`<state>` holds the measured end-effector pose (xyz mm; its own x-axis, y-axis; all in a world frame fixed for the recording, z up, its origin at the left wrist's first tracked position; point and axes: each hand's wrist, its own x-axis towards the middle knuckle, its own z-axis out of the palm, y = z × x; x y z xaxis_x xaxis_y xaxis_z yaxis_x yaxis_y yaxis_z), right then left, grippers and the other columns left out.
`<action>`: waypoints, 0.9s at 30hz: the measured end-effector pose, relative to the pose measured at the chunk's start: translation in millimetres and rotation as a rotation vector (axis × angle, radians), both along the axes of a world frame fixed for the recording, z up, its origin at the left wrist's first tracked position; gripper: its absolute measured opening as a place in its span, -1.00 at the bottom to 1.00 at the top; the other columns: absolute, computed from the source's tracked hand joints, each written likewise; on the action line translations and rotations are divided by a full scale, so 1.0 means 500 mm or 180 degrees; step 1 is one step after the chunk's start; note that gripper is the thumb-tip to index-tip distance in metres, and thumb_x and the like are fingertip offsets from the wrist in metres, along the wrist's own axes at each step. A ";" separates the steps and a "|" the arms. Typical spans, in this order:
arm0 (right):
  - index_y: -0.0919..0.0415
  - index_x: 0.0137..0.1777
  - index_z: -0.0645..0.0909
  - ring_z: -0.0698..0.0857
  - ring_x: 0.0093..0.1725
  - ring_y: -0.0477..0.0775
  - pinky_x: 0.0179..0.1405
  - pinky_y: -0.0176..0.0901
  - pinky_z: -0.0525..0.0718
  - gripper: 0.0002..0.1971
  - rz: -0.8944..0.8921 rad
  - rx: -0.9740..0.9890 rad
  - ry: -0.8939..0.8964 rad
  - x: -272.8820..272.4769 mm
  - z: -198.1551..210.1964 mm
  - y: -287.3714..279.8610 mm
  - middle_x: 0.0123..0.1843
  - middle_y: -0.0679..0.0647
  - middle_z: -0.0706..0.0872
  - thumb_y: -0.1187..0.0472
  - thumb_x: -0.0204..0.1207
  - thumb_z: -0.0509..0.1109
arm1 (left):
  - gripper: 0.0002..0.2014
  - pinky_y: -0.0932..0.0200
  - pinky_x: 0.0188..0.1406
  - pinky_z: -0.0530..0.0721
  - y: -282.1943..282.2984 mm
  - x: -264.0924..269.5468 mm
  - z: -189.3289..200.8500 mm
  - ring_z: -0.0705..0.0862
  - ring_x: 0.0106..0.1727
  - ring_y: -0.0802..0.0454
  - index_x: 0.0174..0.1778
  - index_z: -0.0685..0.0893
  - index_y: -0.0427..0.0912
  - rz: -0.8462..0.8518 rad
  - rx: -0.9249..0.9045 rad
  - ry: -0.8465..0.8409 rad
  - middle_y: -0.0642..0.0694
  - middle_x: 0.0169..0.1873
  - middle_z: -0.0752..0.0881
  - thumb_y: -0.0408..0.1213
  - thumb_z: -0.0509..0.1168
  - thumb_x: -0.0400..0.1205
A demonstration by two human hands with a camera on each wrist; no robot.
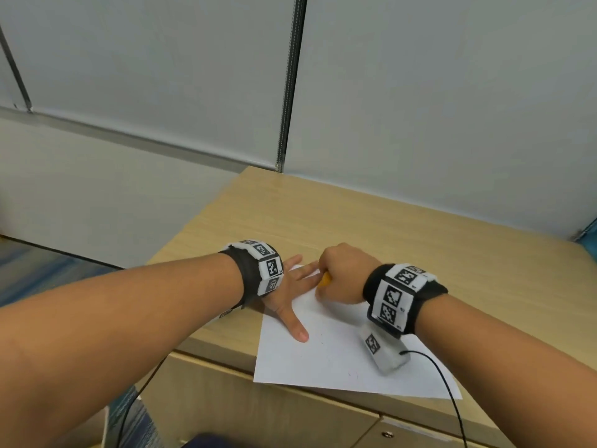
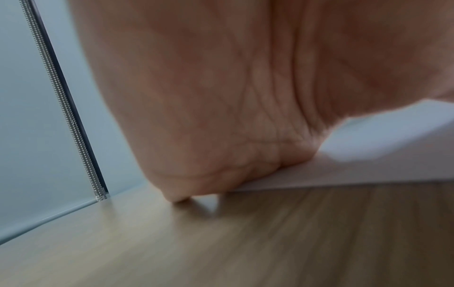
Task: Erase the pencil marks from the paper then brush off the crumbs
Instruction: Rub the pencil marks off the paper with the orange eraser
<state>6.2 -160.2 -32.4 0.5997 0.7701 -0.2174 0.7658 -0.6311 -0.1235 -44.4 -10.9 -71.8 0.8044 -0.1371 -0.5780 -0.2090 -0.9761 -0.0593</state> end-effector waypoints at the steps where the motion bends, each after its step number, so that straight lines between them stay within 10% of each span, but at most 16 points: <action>1: 0.06 -0.41 0.57 0.70 -0.29 0.11 -0.31 -0.05 0.65 -0.75 0.0210 -0.0048 0.0132 -0.022 -0.007 0.003 -0.38 0.01 0.66 0.11 0.42 0.53 | 0.22 -0.53 0.63 -0.26 -0.004 -0.003 0.006 -0.49 0.70 -0.27 0.73 -0.36 0.14 -0.0002 -0.0009 0.0015 0.04 0.74 -0.40 0.53 0.31 0.42; 27: 0.18 -0.39 0.53 0.60 -0.39 0.09 -0.46 -0.17 0.52 -0.75 -0.0195 -0.0022 -0.0005 -0.003 -0.010 0.020 -0.40 0.07 0.61 0.15 0.45 0.47 | 0.24 -0.54 0.62 -0.25 0.001 -0.003 0.001 -0.48 0.70 -0.25 0.72 -0.40 0.15 0.0020 0.0031 0.0017 0.05 0.72 -0.46 0.56 0.29 0.40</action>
